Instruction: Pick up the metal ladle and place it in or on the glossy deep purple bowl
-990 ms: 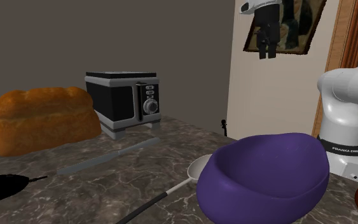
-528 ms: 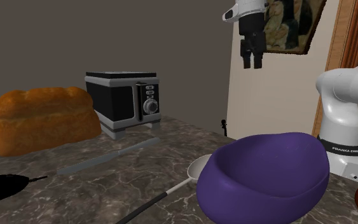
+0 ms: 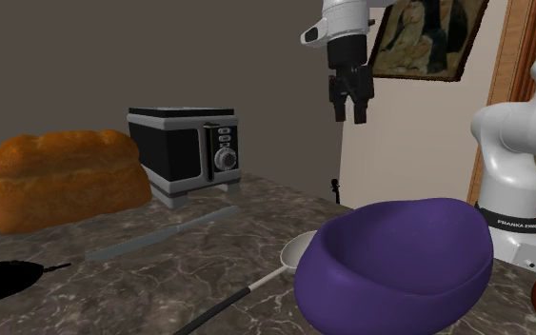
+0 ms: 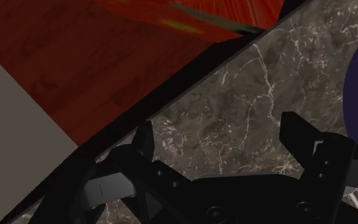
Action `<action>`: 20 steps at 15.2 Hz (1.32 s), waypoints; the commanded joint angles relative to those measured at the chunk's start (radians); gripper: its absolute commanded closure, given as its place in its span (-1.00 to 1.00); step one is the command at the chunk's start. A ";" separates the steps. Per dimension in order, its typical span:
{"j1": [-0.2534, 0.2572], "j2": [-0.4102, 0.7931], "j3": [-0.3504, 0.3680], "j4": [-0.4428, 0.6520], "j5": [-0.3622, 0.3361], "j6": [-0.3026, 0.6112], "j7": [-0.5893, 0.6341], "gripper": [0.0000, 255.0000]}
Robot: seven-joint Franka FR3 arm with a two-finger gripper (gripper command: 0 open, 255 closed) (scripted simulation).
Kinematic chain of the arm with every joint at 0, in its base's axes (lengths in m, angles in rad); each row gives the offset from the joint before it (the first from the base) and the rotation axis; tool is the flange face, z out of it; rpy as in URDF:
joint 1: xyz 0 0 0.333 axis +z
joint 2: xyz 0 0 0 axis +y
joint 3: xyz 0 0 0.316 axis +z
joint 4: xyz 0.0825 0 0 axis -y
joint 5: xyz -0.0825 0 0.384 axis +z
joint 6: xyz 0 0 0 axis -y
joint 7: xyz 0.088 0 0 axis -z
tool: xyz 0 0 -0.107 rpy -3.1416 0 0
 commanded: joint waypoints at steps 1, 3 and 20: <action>0.018 0.063 0.017 0.027 0.009 0.040 -0.010 -1.00; 0.035 0.123 0.033 0.059 0.016 0.072 -0.019 -1.00; 0.178 0.640 0.170 0.458 -0.022 0.221 -0.070 -1.00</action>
